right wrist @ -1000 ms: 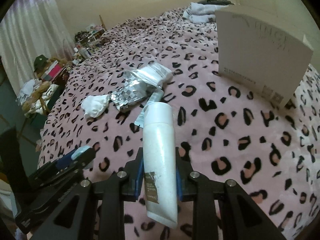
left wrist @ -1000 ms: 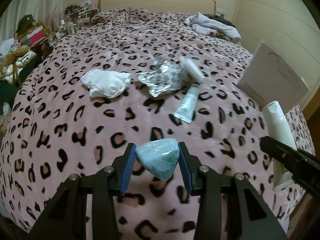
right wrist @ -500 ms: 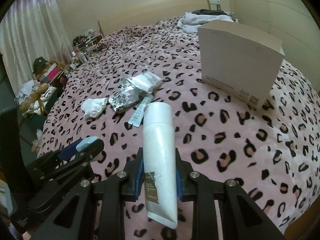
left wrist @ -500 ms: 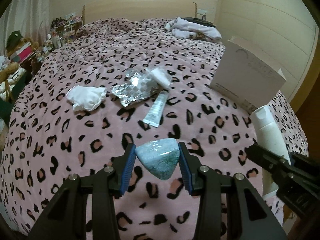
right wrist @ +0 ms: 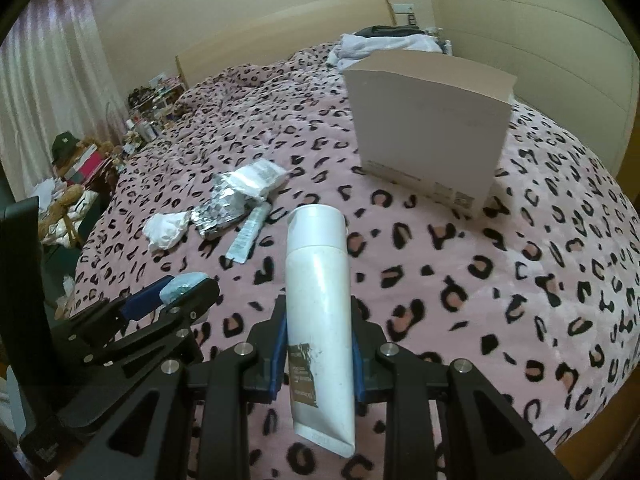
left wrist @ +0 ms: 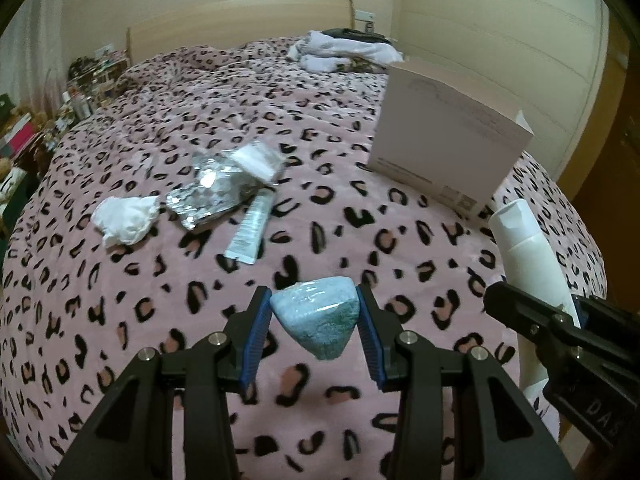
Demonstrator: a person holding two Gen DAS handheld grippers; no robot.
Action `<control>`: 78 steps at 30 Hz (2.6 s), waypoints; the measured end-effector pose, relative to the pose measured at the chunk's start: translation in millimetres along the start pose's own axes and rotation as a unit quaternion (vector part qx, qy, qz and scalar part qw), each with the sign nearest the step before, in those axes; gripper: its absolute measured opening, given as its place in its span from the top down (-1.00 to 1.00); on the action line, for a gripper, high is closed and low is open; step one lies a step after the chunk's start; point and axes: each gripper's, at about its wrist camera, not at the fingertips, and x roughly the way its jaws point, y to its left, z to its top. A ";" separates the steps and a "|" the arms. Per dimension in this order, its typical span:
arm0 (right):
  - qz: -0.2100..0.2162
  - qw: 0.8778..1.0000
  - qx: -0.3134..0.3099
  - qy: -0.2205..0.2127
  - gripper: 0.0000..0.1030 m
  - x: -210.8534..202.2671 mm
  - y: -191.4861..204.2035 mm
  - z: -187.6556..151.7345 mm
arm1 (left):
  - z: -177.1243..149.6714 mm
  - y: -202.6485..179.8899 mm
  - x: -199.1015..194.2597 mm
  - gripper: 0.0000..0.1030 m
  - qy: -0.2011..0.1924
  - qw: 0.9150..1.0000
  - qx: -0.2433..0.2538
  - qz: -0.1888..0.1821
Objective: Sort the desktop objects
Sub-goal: 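Lift the lotion tube and stone and carry them toward the white JINCE box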
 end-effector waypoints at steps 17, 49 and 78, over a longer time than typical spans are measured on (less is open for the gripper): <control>-0.035 0.999 0.034 -0.010 0.50 -6.1 -48.2 8.0 | 23.0 -54.3 16.7 0.17 0.001 0.998 0.043 -0.035; -0.055 0.995 0.034 -0.074 0.50 -52.4 -64.3 48.1 | 73.5 -97.5 -14.5 0.17 -0.033 0.995 0.079 -0.048; -0.089 0.993 0.062 -0.038 0.50 17.1 -107.8 57.1 | 86.9 -105.4 81.7 0.17 0.002 0.992 0.107 -0.064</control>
